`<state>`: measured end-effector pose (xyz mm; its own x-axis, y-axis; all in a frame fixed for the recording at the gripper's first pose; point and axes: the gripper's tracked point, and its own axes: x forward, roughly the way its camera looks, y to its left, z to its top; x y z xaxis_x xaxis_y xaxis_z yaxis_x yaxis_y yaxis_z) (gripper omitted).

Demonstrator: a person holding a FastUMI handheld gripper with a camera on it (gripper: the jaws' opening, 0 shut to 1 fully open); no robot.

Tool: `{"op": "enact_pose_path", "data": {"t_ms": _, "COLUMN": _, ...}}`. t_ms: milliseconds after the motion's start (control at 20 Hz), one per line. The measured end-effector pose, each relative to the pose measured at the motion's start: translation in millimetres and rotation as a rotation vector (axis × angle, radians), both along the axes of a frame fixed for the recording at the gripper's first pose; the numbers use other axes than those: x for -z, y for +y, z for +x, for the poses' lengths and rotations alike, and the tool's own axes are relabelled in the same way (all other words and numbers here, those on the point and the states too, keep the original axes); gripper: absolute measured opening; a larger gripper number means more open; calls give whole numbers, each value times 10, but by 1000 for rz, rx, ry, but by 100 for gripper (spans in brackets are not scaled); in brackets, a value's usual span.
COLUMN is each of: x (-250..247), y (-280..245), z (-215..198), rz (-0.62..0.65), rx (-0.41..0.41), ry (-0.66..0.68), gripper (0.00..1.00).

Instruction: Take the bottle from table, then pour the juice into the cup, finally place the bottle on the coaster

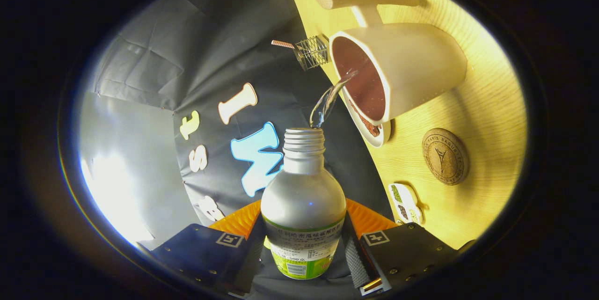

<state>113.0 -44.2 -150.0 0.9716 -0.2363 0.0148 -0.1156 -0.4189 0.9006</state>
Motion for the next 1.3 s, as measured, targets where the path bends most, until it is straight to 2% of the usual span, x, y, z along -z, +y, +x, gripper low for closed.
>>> {"op": "enact_pose_path", "data": {"t_ms": 700, "x": -44, "y": -99, "z": -7, "rz": 141, "rx": 41, "ry": 4, "gripper": 77}}
{"op": "enact_pose_path", "data": {"t_ms": 1300, "x": -127, "y": -214, "z": 0, "rz": 191, "rx": 57, "ry": -14, "gripper": 77}}
